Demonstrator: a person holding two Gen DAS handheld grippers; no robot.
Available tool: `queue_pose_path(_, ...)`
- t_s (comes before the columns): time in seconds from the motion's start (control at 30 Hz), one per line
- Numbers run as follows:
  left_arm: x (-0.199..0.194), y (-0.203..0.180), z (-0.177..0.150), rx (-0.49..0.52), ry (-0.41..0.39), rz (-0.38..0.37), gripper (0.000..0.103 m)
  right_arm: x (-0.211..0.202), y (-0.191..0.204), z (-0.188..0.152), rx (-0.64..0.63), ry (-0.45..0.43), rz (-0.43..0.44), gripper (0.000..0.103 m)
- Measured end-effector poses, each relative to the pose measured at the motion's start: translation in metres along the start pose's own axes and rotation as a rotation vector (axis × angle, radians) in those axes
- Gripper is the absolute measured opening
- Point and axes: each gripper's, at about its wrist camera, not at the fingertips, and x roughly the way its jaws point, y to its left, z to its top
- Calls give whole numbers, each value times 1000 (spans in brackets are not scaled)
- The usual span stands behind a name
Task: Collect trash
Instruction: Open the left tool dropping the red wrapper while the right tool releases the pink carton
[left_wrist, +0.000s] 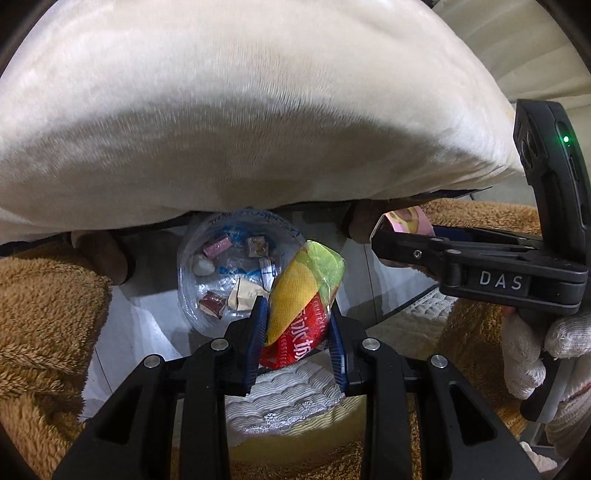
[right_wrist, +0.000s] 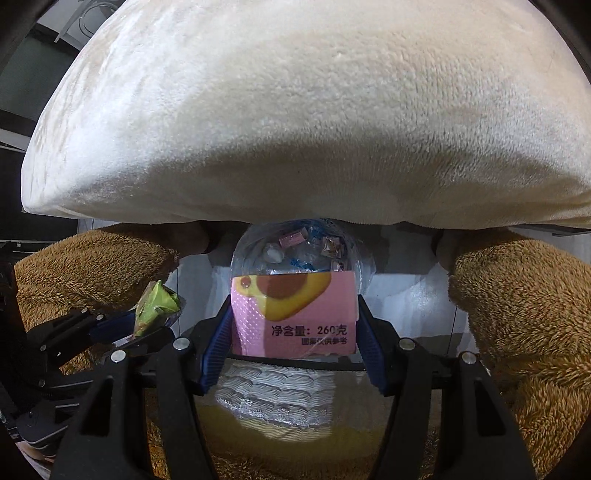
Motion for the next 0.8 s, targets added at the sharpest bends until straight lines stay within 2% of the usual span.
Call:
queue_pose_path(0.23,22,6,-1,-14,54,1,30,17,-5,3,17,44,4,61)
queue_pose_path(0.67,36,8,1,-19,101,2,31,32,-8,4,32,95,18,62)
queue_pose_path(0.77,39,8,0,-9,122,11,33,32,-8,4,39,97,20,62)
queue_pose_path(0.8,40,6,0,1,135,21,41,32,-8,5,41,96,19,62)
